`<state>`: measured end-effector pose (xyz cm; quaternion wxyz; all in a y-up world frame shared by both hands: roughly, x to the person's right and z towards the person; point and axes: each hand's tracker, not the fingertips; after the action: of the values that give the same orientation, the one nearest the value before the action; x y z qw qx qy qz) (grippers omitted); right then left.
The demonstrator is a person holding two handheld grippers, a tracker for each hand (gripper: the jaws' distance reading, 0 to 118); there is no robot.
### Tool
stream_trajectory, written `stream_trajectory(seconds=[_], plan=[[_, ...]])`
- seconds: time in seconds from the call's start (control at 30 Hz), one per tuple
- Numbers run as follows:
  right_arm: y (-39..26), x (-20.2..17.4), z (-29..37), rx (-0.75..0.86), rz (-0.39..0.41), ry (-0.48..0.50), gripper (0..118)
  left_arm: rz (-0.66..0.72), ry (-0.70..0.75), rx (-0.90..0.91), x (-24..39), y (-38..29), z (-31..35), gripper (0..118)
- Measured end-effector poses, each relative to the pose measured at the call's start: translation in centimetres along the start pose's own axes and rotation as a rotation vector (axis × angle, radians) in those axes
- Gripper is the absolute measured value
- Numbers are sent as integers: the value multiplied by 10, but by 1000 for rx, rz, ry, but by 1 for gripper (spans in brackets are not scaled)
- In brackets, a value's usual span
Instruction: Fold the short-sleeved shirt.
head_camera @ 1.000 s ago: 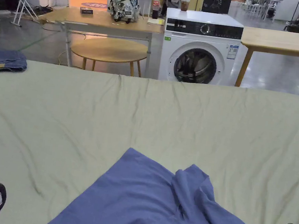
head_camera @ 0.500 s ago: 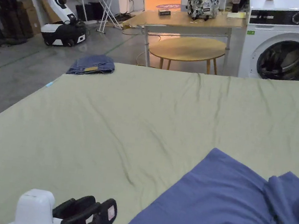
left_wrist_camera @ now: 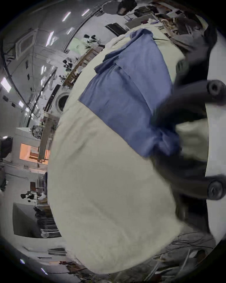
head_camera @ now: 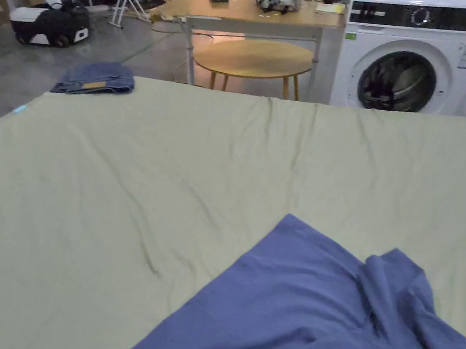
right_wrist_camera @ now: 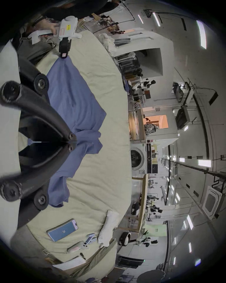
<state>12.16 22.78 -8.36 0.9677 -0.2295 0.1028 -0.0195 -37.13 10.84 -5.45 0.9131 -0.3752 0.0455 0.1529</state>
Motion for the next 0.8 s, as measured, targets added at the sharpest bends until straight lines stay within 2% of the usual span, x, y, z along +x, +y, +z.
stream_trajectory(seconds=[0.03,0.1,0.13,0.17,0.23,0.27,0.3,0.47,0.6,0.67,0.7,0.8], plan=[[-1,4,-2,-6,-3,-14,0,10,-37,6,3,-2,-3,3],[5,8,-6,-23,-12,-47,0,-44,17,-76,13,-6,-18,3],[8,13,-10,-28,-21,-64,17,-58,35,-45,17,-8,-17,3],[11,17,-14,-32,-29,-75,40,-47,24,-36,17,-7,-15,3],[24,30,-27,-58,-41,-70,54,-22,16,-45,13,-3,-11,3],[29,36,-37,-77,-51,-63,54,-2,9,-48,11,-2,-11,3],[34,41,-48,-78,-59,-54,66,3,7,-49,10,-2,-12,3],[70,59,-132,-201,-160,16,66,3,4,-53,16,-1,-8,3],[90,62,-233,-392,-193,50,66,6,8,-54,19,1,-6,3],[94,56,-276,-474,-174,15,66,13,4,-53,18,1,-6,3],[93,55,-296,-500,-170,37,66,19,2,-54,18,1,-5,3],[86,50,-344,-605,-196,4,66,34,-3,-55,15,1,-6,3]])
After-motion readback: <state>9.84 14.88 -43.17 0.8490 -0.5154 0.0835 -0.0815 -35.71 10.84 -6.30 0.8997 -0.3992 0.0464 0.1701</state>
